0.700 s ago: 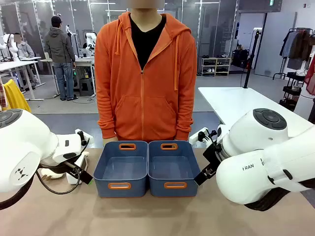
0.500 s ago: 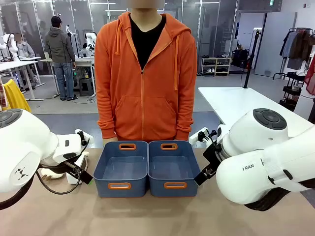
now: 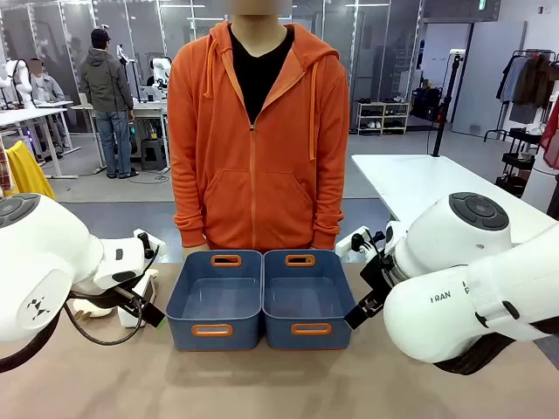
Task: Sort the digital clocks into the basket.
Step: Pick up the Digital clock from the table and place it into the empty Plastic storage basket.
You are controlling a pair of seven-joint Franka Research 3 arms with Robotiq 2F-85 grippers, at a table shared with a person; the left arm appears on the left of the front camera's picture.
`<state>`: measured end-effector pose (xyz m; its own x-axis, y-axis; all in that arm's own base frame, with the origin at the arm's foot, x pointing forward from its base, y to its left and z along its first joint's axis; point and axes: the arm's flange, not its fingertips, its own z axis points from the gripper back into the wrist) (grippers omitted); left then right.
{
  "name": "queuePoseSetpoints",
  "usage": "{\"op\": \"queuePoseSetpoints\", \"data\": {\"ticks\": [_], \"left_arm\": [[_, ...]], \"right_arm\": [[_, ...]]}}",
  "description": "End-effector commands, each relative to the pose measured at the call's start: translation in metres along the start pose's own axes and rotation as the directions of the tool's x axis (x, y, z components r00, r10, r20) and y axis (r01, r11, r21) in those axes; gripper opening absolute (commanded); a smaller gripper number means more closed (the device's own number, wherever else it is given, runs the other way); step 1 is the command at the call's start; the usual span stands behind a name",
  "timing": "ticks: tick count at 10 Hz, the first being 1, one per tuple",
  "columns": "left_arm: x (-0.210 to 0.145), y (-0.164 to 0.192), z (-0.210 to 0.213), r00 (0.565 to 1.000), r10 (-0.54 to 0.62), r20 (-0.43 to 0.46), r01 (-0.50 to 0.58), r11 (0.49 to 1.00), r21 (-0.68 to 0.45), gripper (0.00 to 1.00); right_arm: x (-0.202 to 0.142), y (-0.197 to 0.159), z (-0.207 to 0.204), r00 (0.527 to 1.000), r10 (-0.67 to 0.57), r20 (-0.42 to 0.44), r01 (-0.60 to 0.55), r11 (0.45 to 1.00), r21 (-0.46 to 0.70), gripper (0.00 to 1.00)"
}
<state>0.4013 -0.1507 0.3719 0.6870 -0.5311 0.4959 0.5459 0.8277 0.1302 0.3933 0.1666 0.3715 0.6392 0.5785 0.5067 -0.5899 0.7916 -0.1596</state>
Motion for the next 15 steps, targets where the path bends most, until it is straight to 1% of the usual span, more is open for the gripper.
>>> {"op": "queuePoseSetpoints", "data": {"ticks": [1,2,3,4,5,6,7,8,9,10,11,12,13,14,15], "left_arm": [[0.000,0.000,0.000,1.000,0.001,0.000,-0.001,1.000,0.000,1.00],[0.000,0.000,0.000,1.000,0.000,0.000,0.000,1.000,0.000,1.00],[0.016,0.007,0.020,0.999,-0.054,0.007,0.054,0.999,-0.010,1.00],[0.021,0.023,0.038,0.998,-0.057,0.004,0.057,0.996,-0.066,1.00],[0.020,0.044,0.056,0.995,-0.091,-0.028,0.090,0.995,-0.046,1.00],[0.016,0.061,0.088,0.994,-0.113,-0.003,0.112,0.987,-0.116,1.00],[0.007,0.077,0.121,0.992,-0.120,0.041,0.126,0.969,-0.212,1.00],[-0.010,0.095,0.151,0.984,-0.141,0.105,0.166,0.942,-0.291,1.00],[-0.026,0.107,0.180,0.973,-0.154,0.170,0.204,0.919,-0.337,1.00],[-0.043,0.119,0.201,0.967,-0.107,0.233,0.186,0.919,-0.348,1.00],[-0.062,0.126,0.214,0.962,-0.054,0.267,0.150,0.924,-0.352,1.00],[-0.073,0.130,0.214,0.959,-0.019,0.282,0.120,0.930,-0.348,1.00],[-0.084,0.133,0.214,0.962,-0.001,0.274,0.098,0.935,-0.340,1.00],[-0.085,0.139,0.214,0.957,0.058,0.285,0.046,0.937,-0.345,1.00],[-0.072,0.142,0.230,0.959,-0.017,0.282,0.114,0.937,-0.330,1.00]], "right_arm": [[0.000,0.000,0.000,1.000,-0.002,0.000,0.002,1.000,0.000,1.00],[0.000,0.000,0.000,1.000,0.000,0.000,0.000,1.000,0.000,1.00],[0.016,-0.018,0.035,0.998,-0.053,0.042,0.049,0.993,0.104,1.00],[0.015,-0.036,0.060,0.997,-0.050,0.064,0.039,0.986,0.161,1.00],[0.007,-0.056,0.081,0.995,-0.053,0.080,0.036,0.978,0.205,1.00],[-0.008,-0.079,0.110,0.994,-0.030,0.109,0.003,0.971,0.239,1.00],[-0.024,-0.100,0.139,0.985,-0.044,0.164,-0.003,0.962,0.273,1.00],[-0.041,-0.119,0.163,0.973,-0.051,0.223,-0.015,0.958,0.286,1.00],[-0.062,-0.132,0.183,0.964,-0.020,0.266,-0.061,0.955,0.292,1.00],[-0.080,-0.141,0.199,0.955,0.029,0.297,-0.121,0.947,0.298,1.00],[-0.097,-0.145,0.210,0.958,0.069,0.278,-0.154,0.942,0.298,1.00],[-0.105,-0.150,0.215,0.962,0.100,0.252,-0.168,0.950,0.262,1.00],[-0.107,-0.153,0.217,0.960,0.111,0.259,-0.177,0.953,0.247,1.00],[-0.102,-0.155,0.216,0.953,0.093,0.287,-0.161,0.961,0.225,1.00],[-0.101,-0.159,0.221,0.958,0.069,0.277,-0.149,0.949,0.279,1.00]]}}
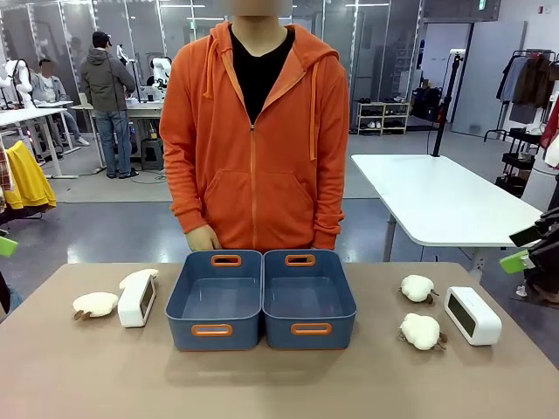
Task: Sort the digital clocks into the basket.
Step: Pick up the Digital clock from the table and place it into the empty Plastic storage basket.
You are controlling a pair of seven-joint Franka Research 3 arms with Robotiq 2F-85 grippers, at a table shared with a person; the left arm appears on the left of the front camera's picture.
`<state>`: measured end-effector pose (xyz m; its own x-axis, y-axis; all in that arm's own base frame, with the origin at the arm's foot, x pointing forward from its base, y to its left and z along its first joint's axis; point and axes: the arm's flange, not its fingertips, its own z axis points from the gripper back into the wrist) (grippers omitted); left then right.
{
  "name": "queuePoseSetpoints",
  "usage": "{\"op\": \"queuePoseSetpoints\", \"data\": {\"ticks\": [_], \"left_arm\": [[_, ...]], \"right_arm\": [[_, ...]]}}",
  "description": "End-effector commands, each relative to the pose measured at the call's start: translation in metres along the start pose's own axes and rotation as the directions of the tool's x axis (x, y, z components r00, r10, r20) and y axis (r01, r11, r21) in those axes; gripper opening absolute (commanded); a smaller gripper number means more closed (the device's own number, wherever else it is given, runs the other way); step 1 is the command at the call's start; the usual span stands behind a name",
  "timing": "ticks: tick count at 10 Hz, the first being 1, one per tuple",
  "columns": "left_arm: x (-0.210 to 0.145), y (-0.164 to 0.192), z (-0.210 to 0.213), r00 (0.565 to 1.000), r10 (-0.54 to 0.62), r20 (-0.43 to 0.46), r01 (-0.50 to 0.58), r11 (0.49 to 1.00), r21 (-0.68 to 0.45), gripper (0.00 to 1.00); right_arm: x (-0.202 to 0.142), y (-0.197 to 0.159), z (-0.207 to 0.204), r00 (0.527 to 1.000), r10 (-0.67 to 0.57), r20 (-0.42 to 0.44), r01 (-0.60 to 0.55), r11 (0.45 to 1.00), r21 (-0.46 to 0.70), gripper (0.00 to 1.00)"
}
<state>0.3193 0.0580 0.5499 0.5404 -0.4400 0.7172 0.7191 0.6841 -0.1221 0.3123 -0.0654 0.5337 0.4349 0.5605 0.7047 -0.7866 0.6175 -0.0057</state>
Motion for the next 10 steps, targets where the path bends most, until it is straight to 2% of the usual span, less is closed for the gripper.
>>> {"op": "queuePoseSetpoints", "data": {"ticks": [1,10], "left_arm": [[0.0066,-0.0078,-0.0051,0.999,-0.041,-0.009,0.040,0.999,-0.017,1.00],[0.0066,-0.0078,-0.0051,0.999,-0.041,-0.009,0.040,0.999,-0.017,1.00]], "right_arm": [[0.0025,0.0018,-0.0030,1.000,-0.004,0.006,0.004,1.000,0.018,1.00],[0.0025,0.0018,-0.0030,1.000,-0.004,0.006,0.004,1.000,0.018,1.00]]}}
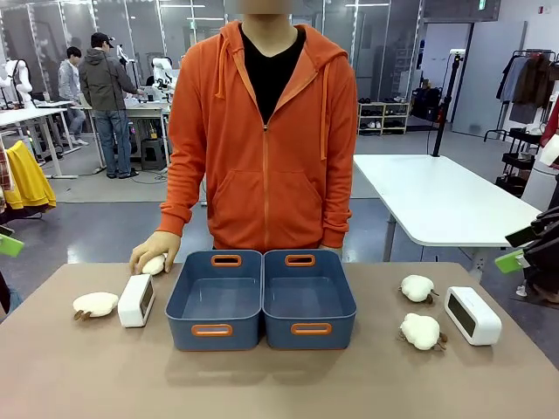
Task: Sort the digital clocks into the basket.
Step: Pick up the Digital clock from the table and place it into the empty Plastic storage basket.
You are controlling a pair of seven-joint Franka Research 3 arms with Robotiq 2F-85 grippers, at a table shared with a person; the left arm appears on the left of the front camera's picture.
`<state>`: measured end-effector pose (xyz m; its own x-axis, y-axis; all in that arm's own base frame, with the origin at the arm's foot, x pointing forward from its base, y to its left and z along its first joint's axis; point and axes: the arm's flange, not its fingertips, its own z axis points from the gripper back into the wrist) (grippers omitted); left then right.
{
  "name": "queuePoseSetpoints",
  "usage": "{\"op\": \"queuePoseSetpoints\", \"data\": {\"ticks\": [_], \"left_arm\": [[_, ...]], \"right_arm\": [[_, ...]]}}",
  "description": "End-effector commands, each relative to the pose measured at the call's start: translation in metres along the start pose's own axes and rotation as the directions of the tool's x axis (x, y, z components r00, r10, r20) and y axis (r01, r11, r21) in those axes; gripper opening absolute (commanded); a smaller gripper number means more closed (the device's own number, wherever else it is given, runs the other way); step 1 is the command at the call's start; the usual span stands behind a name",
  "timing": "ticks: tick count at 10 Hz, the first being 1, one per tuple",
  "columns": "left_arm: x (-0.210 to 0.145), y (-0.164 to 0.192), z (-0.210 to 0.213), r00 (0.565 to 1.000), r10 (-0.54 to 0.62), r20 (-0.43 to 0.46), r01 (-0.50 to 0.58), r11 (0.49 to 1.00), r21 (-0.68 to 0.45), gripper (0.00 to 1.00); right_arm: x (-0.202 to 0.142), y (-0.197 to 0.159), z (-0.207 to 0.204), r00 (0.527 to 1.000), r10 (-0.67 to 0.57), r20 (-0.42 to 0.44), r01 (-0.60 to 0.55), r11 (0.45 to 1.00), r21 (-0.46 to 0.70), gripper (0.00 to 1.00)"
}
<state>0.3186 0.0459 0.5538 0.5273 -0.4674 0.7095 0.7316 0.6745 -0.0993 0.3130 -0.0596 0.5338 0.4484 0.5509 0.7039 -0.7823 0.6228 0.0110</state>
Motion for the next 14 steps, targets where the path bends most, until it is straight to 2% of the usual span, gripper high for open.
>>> {"op": "queuePoseSetpoints", "data": {"ticks": [1,8,10,11,12,14], "left_arm": [[-0.001,0.001,-0.001,1.000,-0.013,0.007,0.013,1.000,-0.022,1.00],[-0.001,0.001,-0.001,1.000,-0.013,0.007,0.013,1.000,-0.022,1.00],[-0.001,0.001,-0.001,1.000,-0.013,0.007,0.013,1.000,-0.022,1.00],[-0.001,0.001,-0.001,1.000,-0.013,0.007,0.013,1.000,-0.022,1.00],[-0.001,0.001,-0.001,1.000,-0.013,0.007,0.013,1.000,-0.022,1.00],[-0.001,0.001,-0.001,1.000,-0.013,0.007,0.013,1.000,-0.022,1.00]], "right_arm": [[-0.001,-0.001,0.000,1.000,0.013,0.007,-0.013,1.000,0.011,1.00],[-0.001,-0.001,0.000,1.000,0.013,0.007,-0.013,1.000,0.011,1.00],[0.007,-0.006,0.001,0.999,-0.038,-0.007,0.038,0.999,0.002,1.00],[0.011,-0.009,0.003,0.998,-0.052,-0.039,0.051,0.998,-0.023,1.00],[0.014,-0.014,0.003,0.989,-0.124,-0.080,0.118,0.990,-0.082,1.00],[0.022,-0.032,-0.022,0.918,-0.328,-0.225,0.306,0.943,-0.128,1.00]]}}
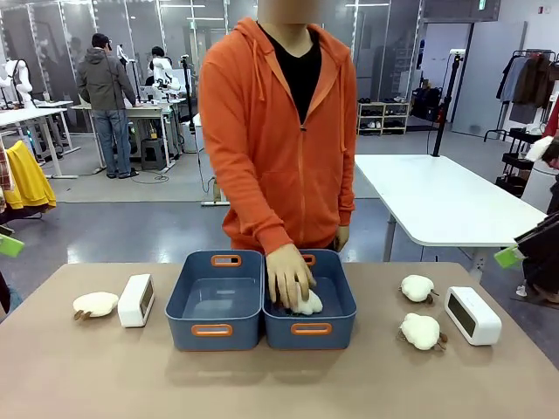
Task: Sort the digital clocks into the basket.
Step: Pick up the Digital clock from the table and place it into the empty Plastic storage basket.
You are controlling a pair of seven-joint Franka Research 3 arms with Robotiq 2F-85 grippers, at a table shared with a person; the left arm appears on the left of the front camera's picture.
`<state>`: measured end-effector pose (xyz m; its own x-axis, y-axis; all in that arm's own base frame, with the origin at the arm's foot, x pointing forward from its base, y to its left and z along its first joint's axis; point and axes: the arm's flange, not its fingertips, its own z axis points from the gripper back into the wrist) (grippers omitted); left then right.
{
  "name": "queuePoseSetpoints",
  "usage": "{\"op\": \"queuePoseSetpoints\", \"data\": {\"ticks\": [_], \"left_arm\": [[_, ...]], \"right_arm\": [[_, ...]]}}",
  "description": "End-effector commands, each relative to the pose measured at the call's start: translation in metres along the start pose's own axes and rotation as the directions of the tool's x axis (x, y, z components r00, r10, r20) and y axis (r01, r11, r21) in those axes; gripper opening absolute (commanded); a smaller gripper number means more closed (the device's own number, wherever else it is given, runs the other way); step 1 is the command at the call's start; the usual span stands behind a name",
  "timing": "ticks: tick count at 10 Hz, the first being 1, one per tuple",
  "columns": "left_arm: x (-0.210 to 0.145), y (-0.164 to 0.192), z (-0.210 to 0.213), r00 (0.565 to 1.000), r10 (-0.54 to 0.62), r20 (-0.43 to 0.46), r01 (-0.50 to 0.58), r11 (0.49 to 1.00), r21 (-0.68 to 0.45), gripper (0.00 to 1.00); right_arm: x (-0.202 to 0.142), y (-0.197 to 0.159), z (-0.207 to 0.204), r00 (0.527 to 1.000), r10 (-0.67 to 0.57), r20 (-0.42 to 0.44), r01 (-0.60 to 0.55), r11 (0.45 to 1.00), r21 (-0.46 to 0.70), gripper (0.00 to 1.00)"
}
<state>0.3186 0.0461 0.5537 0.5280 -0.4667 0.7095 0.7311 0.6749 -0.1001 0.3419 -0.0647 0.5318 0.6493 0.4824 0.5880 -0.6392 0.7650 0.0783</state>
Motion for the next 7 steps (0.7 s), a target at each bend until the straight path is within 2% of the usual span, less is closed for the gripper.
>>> {"op": "queuePoseSetpoints", "data": {"ticks": [1,2,3,4,7], "left_arm": [[-0.001,0.001,-0.001,1.000,-0.014,0.007,0.014,1.000,-0.022,1.00],[-0.001,0.001,-0.001,1.000,-0.014,0.007,0.014,1.000,-0.022,1.00],[-0.001,0.001,-0.001,1.000,-0.014,0.007,0.014,1.000,-0.022,1.00],[-0.001,0.001,-0.001,1.000,-0.014,0.007,0.014,1.000,-0.022,1.00],[-0.001,0.001,-0.001,1.000,-0.014,0.007,0.014,1.000,-0.022,1.00]], "right_arm": [[0.024,-0.012,-0.031,0.965,-0.197,-0.174,0.194,0.980,-0.035,1.00],[0.032,-0.025,-0.053,0.943,-0.252,-0.216,0.245,0.968,-0.060,1.00],[0.037,-0.051,-0.080,0.918,-0.325,-0.228,0.283,0.939,-0.195,1.00],[0.036,-0.068,-0.099,0.903,-0.359,-0.235,0.300,0.920,-0.254,1.00],[0.031,-0.105,-0.141,0.863,-0.428,-0.269,0.336,0.883,-0.327,1.00]]}}
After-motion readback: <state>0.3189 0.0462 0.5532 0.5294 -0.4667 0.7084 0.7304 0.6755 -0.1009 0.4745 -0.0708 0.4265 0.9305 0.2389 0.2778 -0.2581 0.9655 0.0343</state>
